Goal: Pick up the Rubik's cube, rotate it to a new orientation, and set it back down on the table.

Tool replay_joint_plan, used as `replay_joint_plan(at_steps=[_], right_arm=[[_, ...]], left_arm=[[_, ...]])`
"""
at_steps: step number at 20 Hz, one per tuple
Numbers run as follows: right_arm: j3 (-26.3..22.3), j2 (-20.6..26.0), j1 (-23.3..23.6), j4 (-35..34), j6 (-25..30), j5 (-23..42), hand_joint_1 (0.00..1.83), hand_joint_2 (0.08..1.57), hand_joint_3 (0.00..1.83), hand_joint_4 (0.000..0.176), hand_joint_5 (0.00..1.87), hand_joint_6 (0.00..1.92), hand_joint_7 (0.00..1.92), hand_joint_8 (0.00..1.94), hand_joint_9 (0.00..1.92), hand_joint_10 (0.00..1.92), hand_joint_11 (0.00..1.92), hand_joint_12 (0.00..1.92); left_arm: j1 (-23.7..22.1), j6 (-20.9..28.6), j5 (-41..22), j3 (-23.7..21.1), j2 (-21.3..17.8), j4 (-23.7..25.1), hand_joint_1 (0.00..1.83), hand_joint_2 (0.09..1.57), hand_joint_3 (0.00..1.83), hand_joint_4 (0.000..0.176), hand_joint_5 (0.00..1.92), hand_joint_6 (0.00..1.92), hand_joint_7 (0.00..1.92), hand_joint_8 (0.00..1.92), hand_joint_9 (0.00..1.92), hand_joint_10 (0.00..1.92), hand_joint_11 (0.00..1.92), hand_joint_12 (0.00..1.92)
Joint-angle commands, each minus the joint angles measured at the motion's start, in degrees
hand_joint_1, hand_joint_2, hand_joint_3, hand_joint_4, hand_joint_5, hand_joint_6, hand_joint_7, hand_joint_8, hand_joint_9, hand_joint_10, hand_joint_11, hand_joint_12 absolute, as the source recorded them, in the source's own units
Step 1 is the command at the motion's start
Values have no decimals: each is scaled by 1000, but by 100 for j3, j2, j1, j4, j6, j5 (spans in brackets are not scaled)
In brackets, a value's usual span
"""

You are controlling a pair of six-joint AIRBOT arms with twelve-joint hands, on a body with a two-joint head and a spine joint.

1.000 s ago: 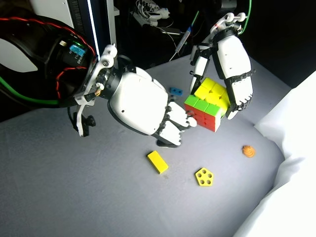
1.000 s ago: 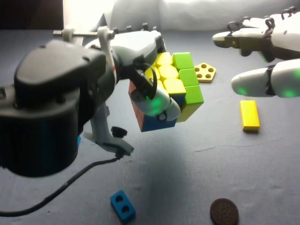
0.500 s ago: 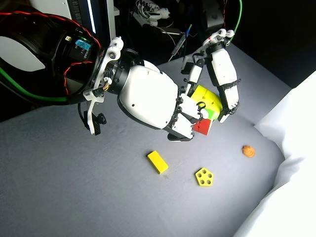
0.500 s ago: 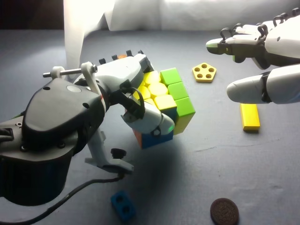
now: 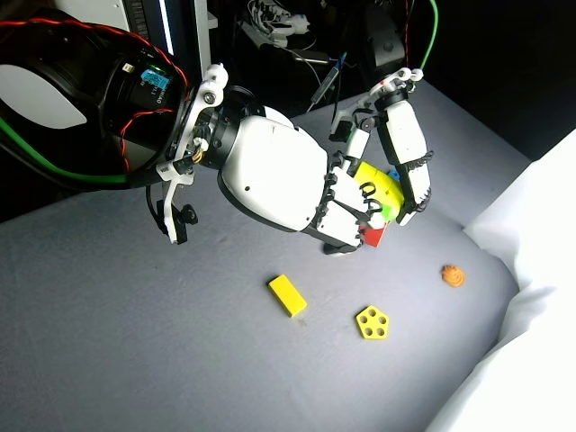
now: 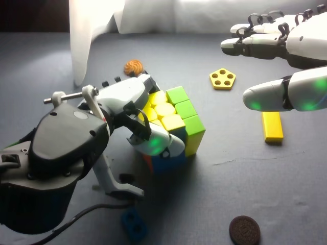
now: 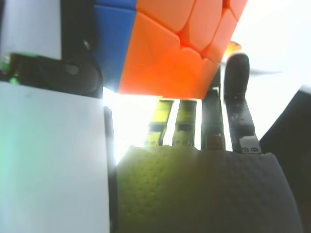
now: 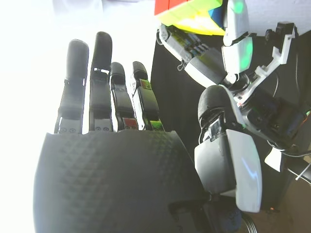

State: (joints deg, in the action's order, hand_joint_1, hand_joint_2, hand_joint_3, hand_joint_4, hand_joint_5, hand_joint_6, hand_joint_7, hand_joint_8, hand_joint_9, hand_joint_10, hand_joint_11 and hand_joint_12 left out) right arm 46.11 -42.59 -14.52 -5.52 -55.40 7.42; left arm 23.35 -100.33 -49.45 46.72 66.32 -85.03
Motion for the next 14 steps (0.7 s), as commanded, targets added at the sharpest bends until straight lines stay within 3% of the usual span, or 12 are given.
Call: replay_joint_plan(at_steps=[1, 9, 10, 11, 12, 14], right_arm=[[8, 20, 82, -24, 25, 630, 0, 1222, 0, 0, 0, 0, 0, 0, 1, 5, 0, 20], [9, 18, 82, -24, 32, 637, 0, 1227, 0, 0, 0, 0, 0, 0, 0, 0, 0, 0], [9, 18, 82, -24, 32, 641, 0, 1230, 0, 0, 0, 0, 0, 0, 0, 0, 0, 0], [9, 18, 82, -24, 32, 646, 0, 1234, 2, 0, 0, 0, 0, 0, 0, 0, 0, 0], [9, 19, 82, -24, 32, 655, 0, 1233, 2, 0, 0, 0, 0, 0, 0, 0, 0, 0], [10, 19, 82, -24, 32, 663, 0, 1235, 3, 0, 0, 0, 0, 0, 0, 0, 0, 0]], left_arm=[[-5, 59, -203, 3, -4, 512, 1112, 1166, 1, 0, 168, 1529, 204, 1553, 225, 1590, 142, 1758], [184, 279, -205, -29, 2, 609, 1147, 1156, 0, 0, 207, 1521, 251, 1532, 254, 1570, 143, 1759], [186, 279, -211, -30, 2, 609, 1002, 1310, 13, 0, 472, 1619, 234, 1564, 250, 1594, 148, 1769], [188, 279, -215, -30, 2, 609, 968, 1345, 8, 0, 526, 1641, 231, 1564, 245, 1601, 137, 1785], [193, 295, -218, -32, 2, 609, 1091, 1227, 0, 0, 255, 1567, 227, 1547, 241, 1586, 134, 1774], [210, 338, -240, -38, 2, 609, 1158, 1158, 0, 0, 225, 1501, 259, 1515, 260, 1552, 152, 1741]])
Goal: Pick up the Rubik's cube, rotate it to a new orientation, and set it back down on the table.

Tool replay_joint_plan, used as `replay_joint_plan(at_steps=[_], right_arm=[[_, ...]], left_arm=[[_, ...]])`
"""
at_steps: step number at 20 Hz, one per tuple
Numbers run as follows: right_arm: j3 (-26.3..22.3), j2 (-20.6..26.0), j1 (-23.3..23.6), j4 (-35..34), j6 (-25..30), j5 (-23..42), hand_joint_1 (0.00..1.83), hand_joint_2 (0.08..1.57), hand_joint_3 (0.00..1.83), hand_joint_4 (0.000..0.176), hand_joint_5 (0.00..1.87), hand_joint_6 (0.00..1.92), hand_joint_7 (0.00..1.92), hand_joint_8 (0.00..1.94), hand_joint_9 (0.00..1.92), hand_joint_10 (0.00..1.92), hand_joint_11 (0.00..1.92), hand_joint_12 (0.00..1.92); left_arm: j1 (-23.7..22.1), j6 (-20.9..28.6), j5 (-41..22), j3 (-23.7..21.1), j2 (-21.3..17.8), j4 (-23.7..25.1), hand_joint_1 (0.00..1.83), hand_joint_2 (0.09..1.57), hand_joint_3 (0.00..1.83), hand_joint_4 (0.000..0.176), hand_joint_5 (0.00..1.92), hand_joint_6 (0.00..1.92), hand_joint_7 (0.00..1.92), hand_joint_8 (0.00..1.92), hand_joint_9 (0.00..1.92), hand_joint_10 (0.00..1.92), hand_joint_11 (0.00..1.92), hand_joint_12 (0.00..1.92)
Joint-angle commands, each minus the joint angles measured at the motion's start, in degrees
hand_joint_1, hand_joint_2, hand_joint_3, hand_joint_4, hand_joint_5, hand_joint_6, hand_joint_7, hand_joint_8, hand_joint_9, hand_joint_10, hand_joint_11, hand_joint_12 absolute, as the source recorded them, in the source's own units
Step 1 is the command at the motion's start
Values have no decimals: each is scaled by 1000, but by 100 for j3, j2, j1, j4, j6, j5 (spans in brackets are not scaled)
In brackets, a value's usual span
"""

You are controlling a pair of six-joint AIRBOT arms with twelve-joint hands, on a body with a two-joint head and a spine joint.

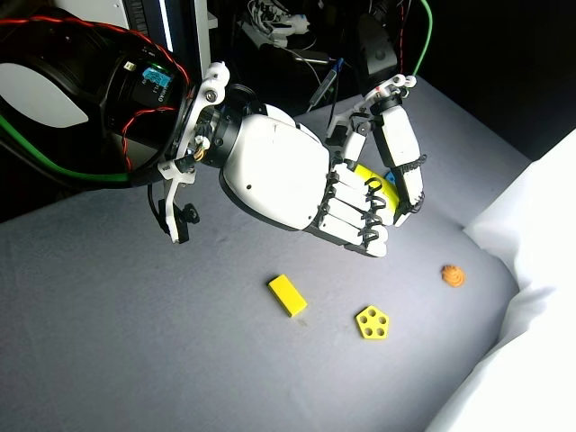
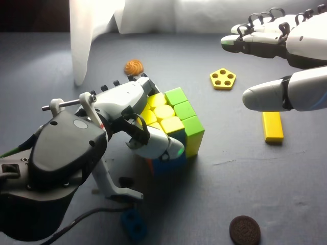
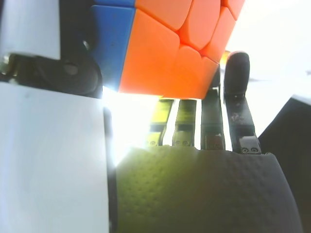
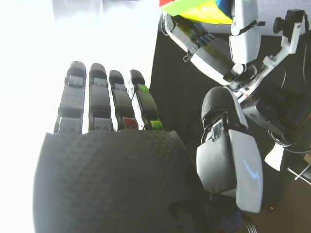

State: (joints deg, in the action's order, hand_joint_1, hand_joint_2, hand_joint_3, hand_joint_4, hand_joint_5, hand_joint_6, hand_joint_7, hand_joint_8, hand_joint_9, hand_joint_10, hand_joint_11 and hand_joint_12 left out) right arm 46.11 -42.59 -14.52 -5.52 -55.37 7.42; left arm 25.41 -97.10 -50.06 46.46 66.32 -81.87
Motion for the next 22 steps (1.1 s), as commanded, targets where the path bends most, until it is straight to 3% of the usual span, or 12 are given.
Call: replay_joint_plan(at_steps=[1, 2, 3, 5, 7, 8, 10, 11, 14, 18, 19, 22], right_arm=[[10, 19, 82, -24, 30, 669, 0, 1237, 3, 0, 0, 0, 0, 0, 2, 1, 0, 0], [10, 19, 82, -24, 30, 671, 0, 1237, 3, 0, 0, 0, 0, 0, 4, 2, 0, 0], [10, 19, 82, -24, 30, 673, 0, 1236, 3, 0, 0, 0, 0, 0, 11, 5, 0, 0], [10, 20, 81, -24, 30, 673, 0, 1243, 6, 0, 0, 0, 0, 0, 6, 2, 0, 0], [10, 20, 81, -24, 30, 674, 0, 1243, 5, 0, 0, 0, 0, 0, 5, 2, 0, 0], [10, 20, 81, -24, 30, 675, 0, 1243, 5, 0, 0, 0, 0, 0, 1, 1, 0, 0], [10, 20, 81, -24, 30, 679, 0, 1248, 7, 0, 0, 0, 0, 0, 0, 0, 0, 0], [10, 20, 81, -24, 30, 679, 0, 1249, 7, 0, 0, 0, 0, 0, 0, 0, 0, 0], [10, 20, 81, -24, 30, 679, 0, 1245, 4, 0, 0, 0, 0, 0, 10, 4, 11, 6], [10, 20, 80, -24, 30, 679, 0, 1250, 5, 0, 0, 0, 0, 0, 15, 5, 13, 11], [10, 20, 80, -24, 30, 679, 0, 1250, 5, 0, 0, 0, 0, 0, 22, 8, 22, 16], [10, 20, 79, -24, 30, 679, 0, 1252, 5, 0, 0, 0, 0, 0, 14, 4, 3, 13]], left_arm=[[21, 44, -193, -19, 2, 292, 1146, 1148, 0, 0, 226, 1465, 265, 1478, 263, 1517, 148, 1714], [35, 69, -201, -25, 2, 292, 1141, 1146, 0, 0, 185, 1483, 244, 1460, 247, 1504, 136, 1705], [49, 87, -210, -31, 2, 292, 1083, 1155, 0, 0, 148, 1307, 182, 1360, 212, 1457, 114, 1686], [67, 113, -213, -37, 1, 292, 1008, 1144, 0, 0, 227, 650, 204, 954, 209, 1249, 90, 1586], [76, 113, -214, -40, 1, 293, 899, 1100, 0, 0, 323, 194, 342, 361, 309, 736, 72, 1364], [80, 113, -214, -40, 1, 293, 858, 1070, 0, 0, 303, 74, 390, 142, 360, 496, 54, 1283], [80, 113, -214, -40, -1, 293, 726, 1006, 0, 0, 114, 2, 245, 6, 278, 95, 1, 974], [80, 113, -214, -40, -1, 293, 709, 990, 0, 0, 66, 2, 201, 3, 246, 45, 0, 865], [76, 113, -214, -59, -3, 293, 687, 922, 0, 14, 0, 0, 76, 4, 105, 4, 0, 521], [58, 105, -240, -91, -6, 313, 539, 866, 0, 56, 0, 0, 0, 0, 0, 0, 0, 51], [44, 86, -240, -96, -14, 346, 543, 844, 0, 68, 0, 0, 0, 0, 0, 0, 0, 9], [-95, -254, -224, -155, -97, 379, 521, 807, 0, 75, 0, 0, 0, 0, 0, 0, 2, 1]])
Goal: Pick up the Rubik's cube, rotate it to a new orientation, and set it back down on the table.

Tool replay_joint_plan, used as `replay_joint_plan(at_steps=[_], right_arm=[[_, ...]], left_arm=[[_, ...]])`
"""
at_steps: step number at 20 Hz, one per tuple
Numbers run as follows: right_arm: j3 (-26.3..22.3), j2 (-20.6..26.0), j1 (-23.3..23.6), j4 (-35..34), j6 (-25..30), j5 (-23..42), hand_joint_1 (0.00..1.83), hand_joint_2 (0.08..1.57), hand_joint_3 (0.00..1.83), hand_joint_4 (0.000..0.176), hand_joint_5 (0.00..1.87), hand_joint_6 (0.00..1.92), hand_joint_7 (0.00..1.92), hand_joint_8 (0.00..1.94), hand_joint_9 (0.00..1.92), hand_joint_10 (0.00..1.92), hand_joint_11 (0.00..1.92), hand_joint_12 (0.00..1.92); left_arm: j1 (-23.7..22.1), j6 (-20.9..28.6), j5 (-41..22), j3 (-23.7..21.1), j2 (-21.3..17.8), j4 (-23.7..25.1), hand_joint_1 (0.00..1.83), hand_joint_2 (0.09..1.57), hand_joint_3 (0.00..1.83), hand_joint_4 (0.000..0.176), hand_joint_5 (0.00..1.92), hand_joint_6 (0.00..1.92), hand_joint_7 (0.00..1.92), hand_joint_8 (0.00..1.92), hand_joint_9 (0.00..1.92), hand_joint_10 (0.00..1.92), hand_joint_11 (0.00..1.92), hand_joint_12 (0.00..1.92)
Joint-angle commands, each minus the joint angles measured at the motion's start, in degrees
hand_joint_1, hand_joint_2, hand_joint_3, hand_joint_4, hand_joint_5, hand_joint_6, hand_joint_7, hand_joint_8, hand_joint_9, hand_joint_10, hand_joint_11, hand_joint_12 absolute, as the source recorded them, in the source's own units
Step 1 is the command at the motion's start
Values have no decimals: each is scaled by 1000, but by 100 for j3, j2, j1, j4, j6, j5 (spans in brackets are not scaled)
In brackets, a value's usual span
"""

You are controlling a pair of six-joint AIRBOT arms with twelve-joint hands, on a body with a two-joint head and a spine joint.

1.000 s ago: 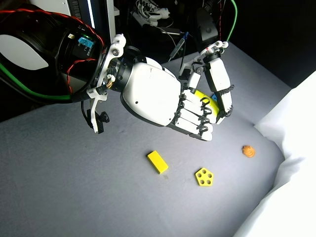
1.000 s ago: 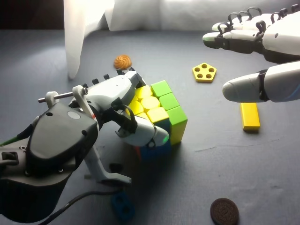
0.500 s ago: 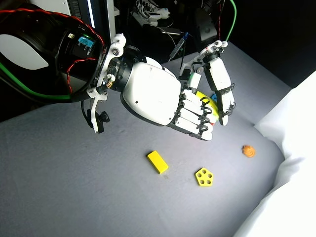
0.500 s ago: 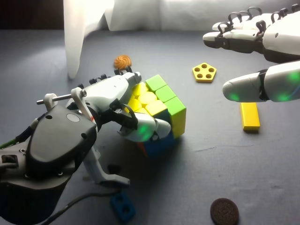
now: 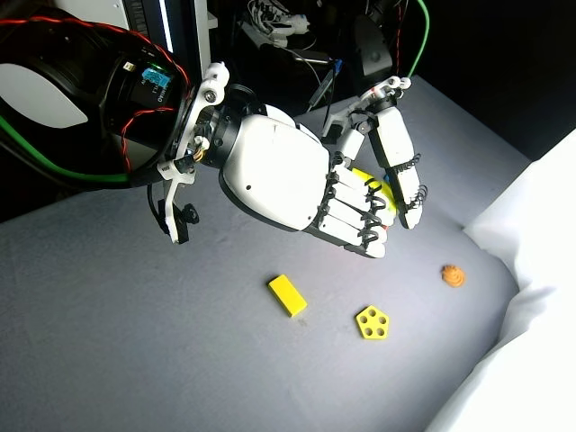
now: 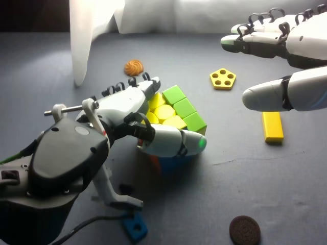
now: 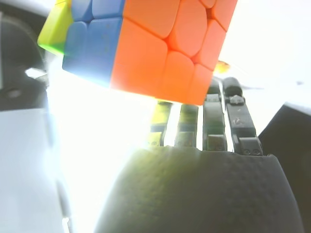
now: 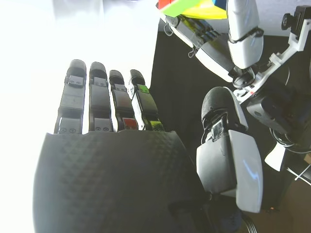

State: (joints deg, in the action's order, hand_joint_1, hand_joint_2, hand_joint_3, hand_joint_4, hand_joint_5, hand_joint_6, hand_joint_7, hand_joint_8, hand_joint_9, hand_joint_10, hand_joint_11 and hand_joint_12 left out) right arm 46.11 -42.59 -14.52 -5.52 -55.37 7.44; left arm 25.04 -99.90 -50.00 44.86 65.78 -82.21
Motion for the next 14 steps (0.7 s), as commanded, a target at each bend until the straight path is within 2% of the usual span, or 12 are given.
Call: replay_joint_plan(at_steps=[1, 2, 3, 5, 7, 10, 11, 12, 13, 14], right_arm=[[10, 20, 79, -24, 30, 677, 0, 1248, 2, 0, 0, 0, 0, 0, 22, 7, 19, 22], [10, 20, 80, -24, 30, 677, 0, 1246, 2, 0, 0, 0, 0, 0, 29, 9, 28, 30], [10, 20, 80, -24, 30, 677, 0, 1249, 0, 0, 0, 0, 0, 0, 40, 3, 5, 159], [10, 20, 78, -24, 30, 677, 0, 1253, 0, 0, 0, 0, 0, 0, 52, 4, 0, 231], [10, 20, 77, -24, 29, 677, 0, 1252, 0, 0, 0, 0, 0, 0, 24, 6, 0, 150], [9, 20, 77, -23, 27, 677, 0, 1253, 1, 0, 8, 3, 30, 11, 45, 14, 14, 37], [9, 20, 77, -23, 27, 677, 0, 1258, 0, 0, 29, 2, 61, 2, 69, 9, 2, 164], [8, 19, 77, -23, 26, 677, 0, 1259, 0, 0, 49, 7, 112, 10, 124, 26, 0, 328], [7, 17, 77, -22, -8, 676, 0, 1265, 1, 0, 140, 38, 232, 39, 241, 83, 0, 669], [7, 17, 77, -22, -9, 676, 0, 1268, 1, 0, 194, 55, 319, 60, 301, 124, 0, 879]], left_arm=[[-132, -157, -187, -12, -90, 414, 509, 812, 0, 76, 0, 0, 0, 0, 0, 0, 0, 0], [-218, -381, -114, -22, -143, 420, 529, 812, 0, 79, 0, 0, 0, 0, 0, 0, 0, 0], [-380, -796, 126, -30, -242, 432, 513, 813, 0, 79, 0, 0, 0, 0, 0, 0, 0, 0], [-539, -1126, 332, -52, -353, 496, 503, 818, 0, 75, 0, 0, 0, 0, 0, 0, 0, 0], [-783, -1571, 645, -126, -522, 578, 504, 821, 0, 72, 0, 0, 0, 0, 0, 0, 0, 0], [-994, -1704, 1182, -194, -671, 933, 455, 860, 12, 54, 0, 0, 0, 0, 0, 0, 42, 20], [-1077, -1717, 1331, -235, -710, 1015, 442, 884, 21, 47, 0, 0, 14, 5, 21, 8, 70, 34], [-1144, -1766, 1398, -279, -735, 1036, 416, 933, 0, 44, 0, 0, 30, 24, 64, 7, 13, 262], [-1326, -2147, 1530, -412, -835, 872, 410, 953, 0, 29, 77, 5, 156, 10, 165, 18, 2, 550], [-1331, -2162, 1532, -417, -839, 851, 379, 978, 0, 18, 153, 12, 284, 15, 257, 26, 0, 740]])
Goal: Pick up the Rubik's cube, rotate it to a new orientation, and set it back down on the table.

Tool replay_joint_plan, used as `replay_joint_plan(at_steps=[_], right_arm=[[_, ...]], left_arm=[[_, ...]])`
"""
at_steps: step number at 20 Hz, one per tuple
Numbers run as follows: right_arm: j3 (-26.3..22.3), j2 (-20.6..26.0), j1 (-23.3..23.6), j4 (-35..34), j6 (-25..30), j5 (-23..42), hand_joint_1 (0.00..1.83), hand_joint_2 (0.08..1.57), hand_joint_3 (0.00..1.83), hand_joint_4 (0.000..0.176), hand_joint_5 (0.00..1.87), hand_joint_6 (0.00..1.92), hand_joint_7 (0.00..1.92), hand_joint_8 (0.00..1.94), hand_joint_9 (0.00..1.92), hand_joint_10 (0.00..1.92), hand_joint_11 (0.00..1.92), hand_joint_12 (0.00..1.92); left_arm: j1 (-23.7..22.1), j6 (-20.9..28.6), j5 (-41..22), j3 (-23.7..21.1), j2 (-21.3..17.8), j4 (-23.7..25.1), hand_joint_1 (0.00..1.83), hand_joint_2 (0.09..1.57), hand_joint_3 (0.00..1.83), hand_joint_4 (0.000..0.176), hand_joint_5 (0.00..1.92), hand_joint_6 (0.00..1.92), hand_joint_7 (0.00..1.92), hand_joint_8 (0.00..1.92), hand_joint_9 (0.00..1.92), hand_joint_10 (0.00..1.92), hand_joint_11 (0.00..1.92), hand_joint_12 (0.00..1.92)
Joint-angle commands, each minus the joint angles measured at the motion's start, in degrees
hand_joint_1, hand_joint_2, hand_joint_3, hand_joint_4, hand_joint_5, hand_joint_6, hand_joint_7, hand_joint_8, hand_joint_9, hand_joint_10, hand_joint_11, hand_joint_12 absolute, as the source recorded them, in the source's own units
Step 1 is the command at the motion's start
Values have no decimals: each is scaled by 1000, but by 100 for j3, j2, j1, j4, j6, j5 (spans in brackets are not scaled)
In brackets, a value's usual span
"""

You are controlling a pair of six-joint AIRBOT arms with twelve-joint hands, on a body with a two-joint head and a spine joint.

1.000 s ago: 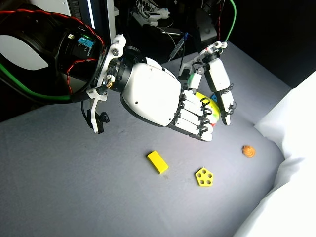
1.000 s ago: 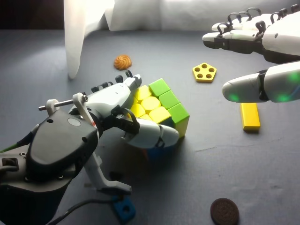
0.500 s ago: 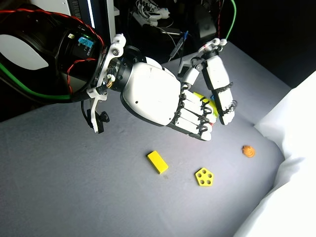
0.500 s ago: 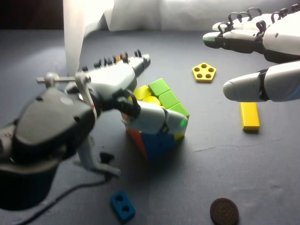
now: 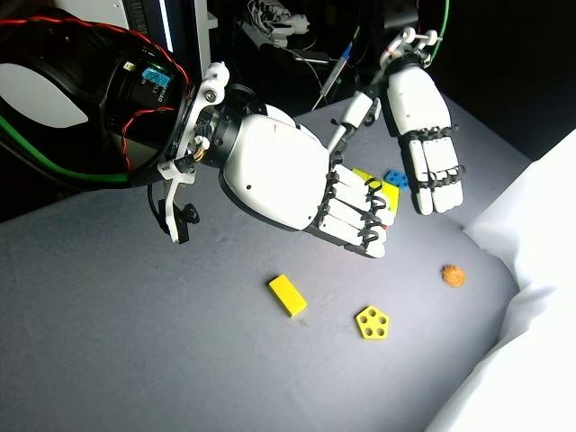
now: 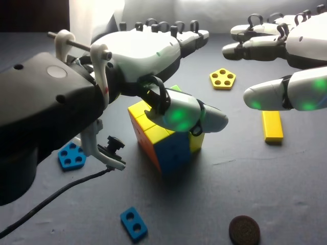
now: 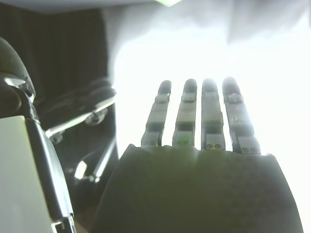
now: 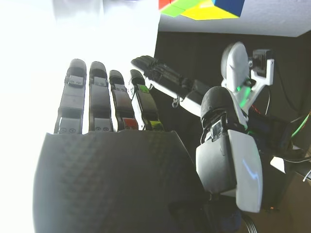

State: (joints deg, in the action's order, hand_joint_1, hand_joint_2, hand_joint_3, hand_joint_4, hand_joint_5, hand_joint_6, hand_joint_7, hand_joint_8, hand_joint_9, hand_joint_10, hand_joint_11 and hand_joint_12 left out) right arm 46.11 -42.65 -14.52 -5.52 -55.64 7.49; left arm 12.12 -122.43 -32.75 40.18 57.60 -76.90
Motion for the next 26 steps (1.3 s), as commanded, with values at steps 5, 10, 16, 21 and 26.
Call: replay_joint_plan(at_steps=[5, 10, 16, 21, 26], right_arm=[[7, 15, 70, -22, -51, 648, 14, 1284, 2, 0, 507, 898, 671, 1005, 515, 1401, 241, 1848], [4, 14, 69, -21, -78, 648, 0, 1294, 1, 0, 706, 1677, 799, 1791, 595, 1921, 495, 1921], [-4, 5, 60, -19, -123, 648, 0, 1297, 0, 0, 689, 1764, 834, 1796, 672, 1921, 565, 1921], [-8, -16, 62, 76, -147, 649, 0, 1298, 2, 0, 628, 1780, 782, 1788, 640, 1920, 527, 1921], [-9, -46, 60, 162, -187, 649, 0, 1321, 1, 0, 654, 1732, 816, 1861, 734, 1921, 605, 1921]], left_arm=[[-119, -204, 173, -209, -410, 62, 375, 1079, 10, 0, 660, 397, 665, 724, 592, 900, 279, 1420], [-292, -880, 1184, -117, -716, -199, 309, 1134, 2, 0, 692, 1526, 873, 1712, 828, 1823, 574, 1921], [-778, -890, 2870, 125, -851, 679, 236, 1164, 3, 0, 741, 1806, 987, 1912, 996, 1921, 836, 1921], [-1142, -900, 3801, 141, -852, 1199, 212, 1186, 6, 0, 714, 1867, 973, 1921, 1000, 1921, 809, 1921], [-1354, -910, 4205, 146, -856, 1443, 217, 1192, 3, 0, 699, 1747, 958, 1790, 934, 1921, 803, 1921]])
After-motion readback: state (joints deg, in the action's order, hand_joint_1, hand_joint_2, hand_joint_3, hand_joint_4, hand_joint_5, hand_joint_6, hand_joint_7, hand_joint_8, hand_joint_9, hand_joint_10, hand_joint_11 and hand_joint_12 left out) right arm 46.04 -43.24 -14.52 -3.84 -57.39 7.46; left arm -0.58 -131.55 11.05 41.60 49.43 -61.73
